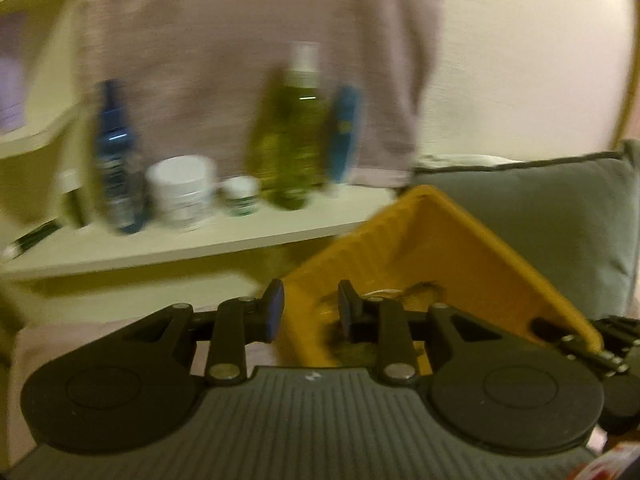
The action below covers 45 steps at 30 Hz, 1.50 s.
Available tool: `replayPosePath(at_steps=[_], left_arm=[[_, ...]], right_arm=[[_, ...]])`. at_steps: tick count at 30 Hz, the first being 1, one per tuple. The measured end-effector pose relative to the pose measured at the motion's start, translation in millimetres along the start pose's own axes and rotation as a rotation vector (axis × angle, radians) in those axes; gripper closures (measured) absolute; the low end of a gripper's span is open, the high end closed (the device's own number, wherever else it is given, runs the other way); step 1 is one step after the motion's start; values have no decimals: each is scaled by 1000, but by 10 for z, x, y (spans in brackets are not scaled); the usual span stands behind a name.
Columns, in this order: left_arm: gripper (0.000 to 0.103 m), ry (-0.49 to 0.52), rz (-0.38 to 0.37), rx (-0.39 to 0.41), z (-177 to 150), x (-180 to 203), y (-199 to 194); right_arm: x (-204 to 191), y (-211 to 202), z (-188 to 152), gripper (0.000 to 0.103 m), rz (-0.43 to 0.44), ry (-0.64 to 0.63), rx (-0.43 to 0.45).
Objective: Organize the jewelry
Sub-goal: 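Lift a bead strand over the tray and open the left gripper, then lower the left gripper onto the remaining bead bracelets and grasp one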
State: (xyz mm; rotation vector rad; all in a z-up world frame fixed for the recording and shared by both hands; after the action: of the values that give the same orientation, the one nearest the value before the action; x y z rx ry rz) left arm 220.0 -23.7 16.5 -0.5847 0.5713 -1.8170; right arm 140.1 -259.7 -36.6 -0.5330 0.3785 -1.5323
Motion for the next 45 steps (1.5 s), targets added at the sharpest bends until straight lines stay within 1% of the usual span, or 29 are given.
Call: replayPosePath(at_steps=[8,12,15,19,24,27,31,35,39,43,44,45], left_arm=[[77,-108,176,12,-385,-719,-342],[75,-131,271,-2,-692,-1046,-449],[71,-136,341,-25,-927,-1218,-485],[68,-157,383,-75,-1206,-1338,-451],[68,-170,398,-107,-1446,-1386,-369],[68,-171,408,-119,-1505,-1407,-293],[68,-195,380,-126,-1534,-1394,-205],[68,-138,352,-131,-1534,-1259,-111],[68,-51,348,-142,-1518,-1132,18],[68,30,359,-178,-1519,-1077,145],[69,55,367,-184,-1514,-1069,166],[73,71,372,-190,-1509,-1066,176]], right_arm=[[-11,-7,6,97,-1,-4,0],[-14,-9,1,97,-2,-6,0],[-21,-4,0,97,-6,-9,-2],[-19,2,-5,97,-10,-16,-4],[-5,22,-7,97,-14,-21,-12],[-6,29,-10,97,-15,-23,-12],[-13,34,-14,97,-18,-24,-13],[-10,33,-18,97,-19,-25,-13],[-5,37,-20,97,-18,-26,-16],[5,38,-25,97,-17,-27,-16],[4,39,-25,97,-18,-28,-16],[5,39,-25,97,-18,-27,-16]])
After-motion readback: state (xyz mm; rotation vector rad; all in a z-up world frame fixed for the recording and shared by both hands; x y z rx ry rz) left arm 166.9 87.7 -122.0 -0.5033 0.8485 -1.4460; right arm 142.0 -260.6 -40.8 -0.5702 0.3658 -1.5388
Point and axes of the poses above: each gripper's, at about its wrist camera, not at the fingertips, and y roughly the way its jaws point, x to its right, z to its top, the point moved 4 cm from there along y, roughly the way its jaws point, and after that the axes turned 5 degrees about -x, right-handed, at the moved point
